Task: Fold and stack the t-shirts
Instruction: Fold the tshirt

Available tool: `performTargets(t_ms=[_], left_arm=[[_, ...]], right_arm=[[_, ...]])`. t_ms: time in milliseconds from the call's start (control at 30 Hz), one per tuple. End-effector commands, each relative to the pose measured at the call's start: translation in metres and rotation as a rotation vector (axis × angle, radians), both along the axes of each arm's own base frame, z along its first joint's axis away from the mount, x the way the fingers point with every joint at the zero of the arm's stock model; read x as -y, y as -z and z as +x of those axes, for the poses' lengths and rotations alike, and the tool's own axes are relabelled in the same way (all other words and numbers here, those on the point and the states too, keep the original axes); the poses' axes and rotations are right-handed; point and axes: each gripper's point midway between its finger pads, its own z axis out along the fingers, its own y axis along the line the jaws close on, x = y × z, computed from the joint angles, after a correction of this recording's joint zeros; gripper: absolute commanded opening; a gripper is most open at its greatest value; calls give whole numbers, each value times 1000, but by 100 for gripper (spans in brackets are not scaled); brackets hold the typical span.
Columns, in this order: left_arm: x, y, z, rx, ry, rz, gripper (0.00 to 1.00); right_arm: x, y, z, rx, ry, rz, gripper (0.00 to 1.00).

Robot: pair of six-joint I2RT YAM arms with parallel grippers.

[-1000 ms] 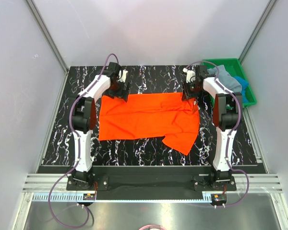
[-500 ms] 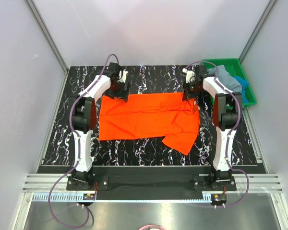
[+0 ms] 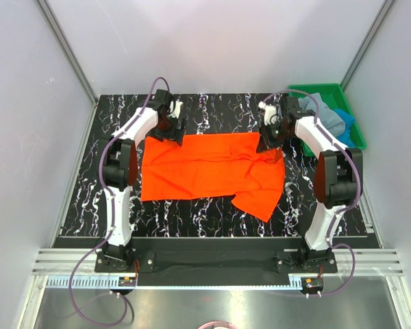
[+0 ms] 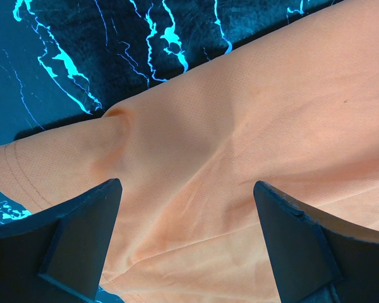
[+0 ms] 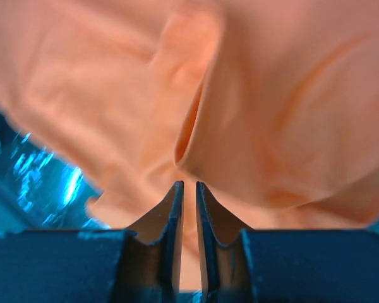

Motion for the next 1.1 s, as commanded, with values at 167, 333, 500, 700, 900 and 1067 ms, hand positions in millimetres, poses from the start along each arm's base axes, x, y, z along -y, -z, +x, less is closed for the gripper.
performTargets(t_ms=[167, 333, 500, 700, 900, 1067], left_arm=[[10, -45, 9, 103, 6, -56, 92], [9, -45, 9, 101, 9, -52, 92], [9, -47, 12, 112, 11, -48, 92], [8, -43, 9, 101, 10, -41, 92], [1, -44, 2, 102, 7, -16, 93], [-5, -41, 0, 99, -1, 3, 93]], right_arm=[[-19, -4, -117, -233, -137, 86, 33], [-13, -24, -116, -152, -205, 56, 33], [-12, -51, -59, 70, -146, 20, 37], [1, -13, 26, 97, -72, -130, 53], [-4, 19, 64, 53, -101, -155, 54], [-11, 25, 77, 38, -122, -146, 54]])
